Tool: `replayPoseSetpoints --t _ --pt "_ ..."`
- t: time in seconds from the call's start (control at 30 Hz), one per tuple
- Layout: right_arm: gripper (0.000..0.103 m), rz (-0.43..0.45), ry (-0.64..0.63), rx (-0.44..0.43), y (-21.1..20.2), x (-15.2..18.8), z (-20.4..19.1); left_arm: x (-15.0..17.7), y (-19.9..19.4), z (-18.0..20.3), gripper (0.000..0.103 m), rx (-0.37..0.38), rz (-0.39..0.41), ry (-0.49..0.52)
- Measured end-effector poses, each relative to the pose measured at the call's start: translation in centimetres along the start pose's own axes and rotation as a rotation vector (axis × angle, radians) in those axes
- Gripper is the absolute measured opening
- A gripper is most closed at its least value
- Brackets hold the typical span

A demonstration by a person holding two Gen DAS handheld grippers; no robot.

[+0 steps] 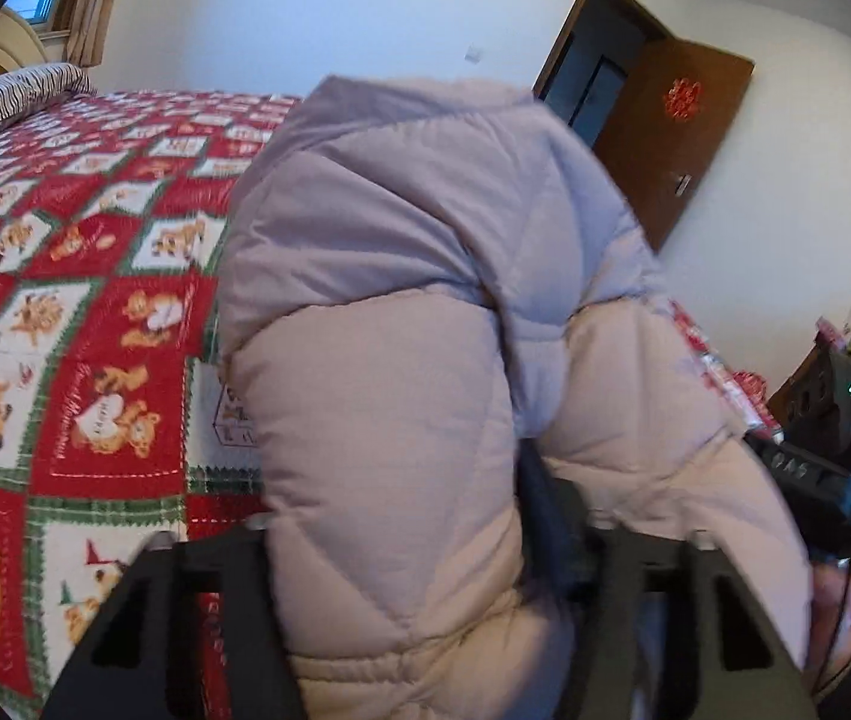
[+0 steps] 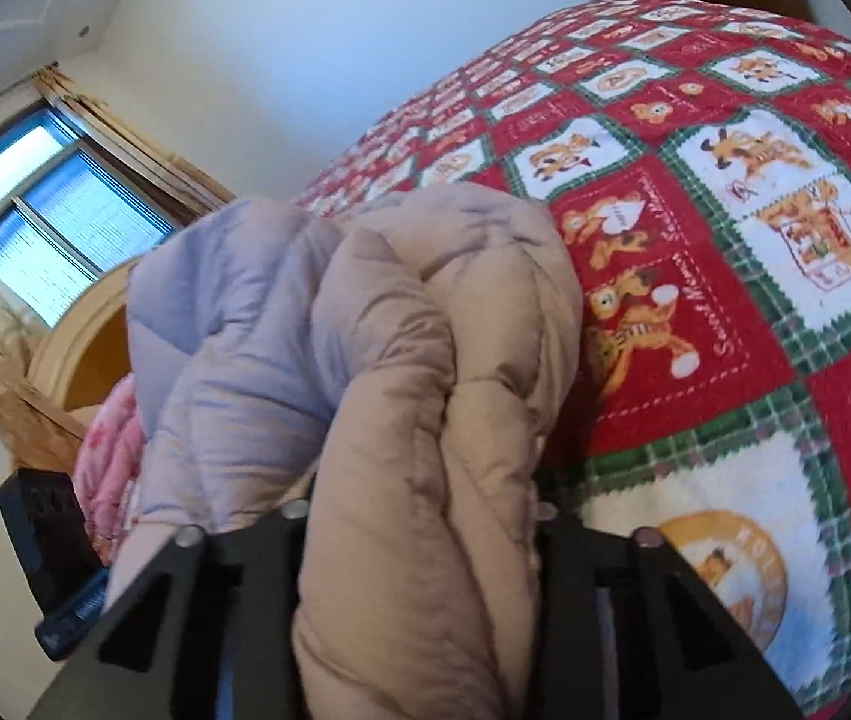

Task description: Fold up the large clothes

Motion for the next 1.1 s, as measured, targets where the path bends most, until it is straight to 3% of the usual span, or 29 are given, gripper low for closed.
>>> replayPoseSetpoints --t 0.1,0.3,0.53,0.77,1.1 --pt "0.025 0.016 -0.009 -0.040 -1.0 0.5 -1.4 -1.0 -3.1 1.0 0.039 -0.013 0.040 0.051" --pt "0.024 0.064 -0.040 -0.165 -2.9 1.3 -7.1 -2.8 -12.1 1.3 0.039 -0.051 0.152 0.113" --pt "0.024 0.030 -0.125 -0.290 0.2 1.8 -16.8 -2.9 -21.4 -3.1 0.039 -0.199 0.216 0.142" --pt "0.023 -0.077 -0.209 -0.307 7.6 1.2 -23.8 -0.2 -24.5 -11.1 0.039 -0.344 0.196 0.063" --pt "0.022 -0.214 -0.351 -0.203 17.5 2.8 -27.9 4.8 -24.6 -20.2 0.039 -0.411 0.142 -0.099"
Point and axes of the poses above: each gripper's, at about its wrist camera, not at the fingertips, and y roughly the way its jaws point, z to its right, x to its underside, the point moved 9 cm from there along y, roughly the way its jaws point, and after that the axes turned 10 degrees about y, right-handed, at the moved point
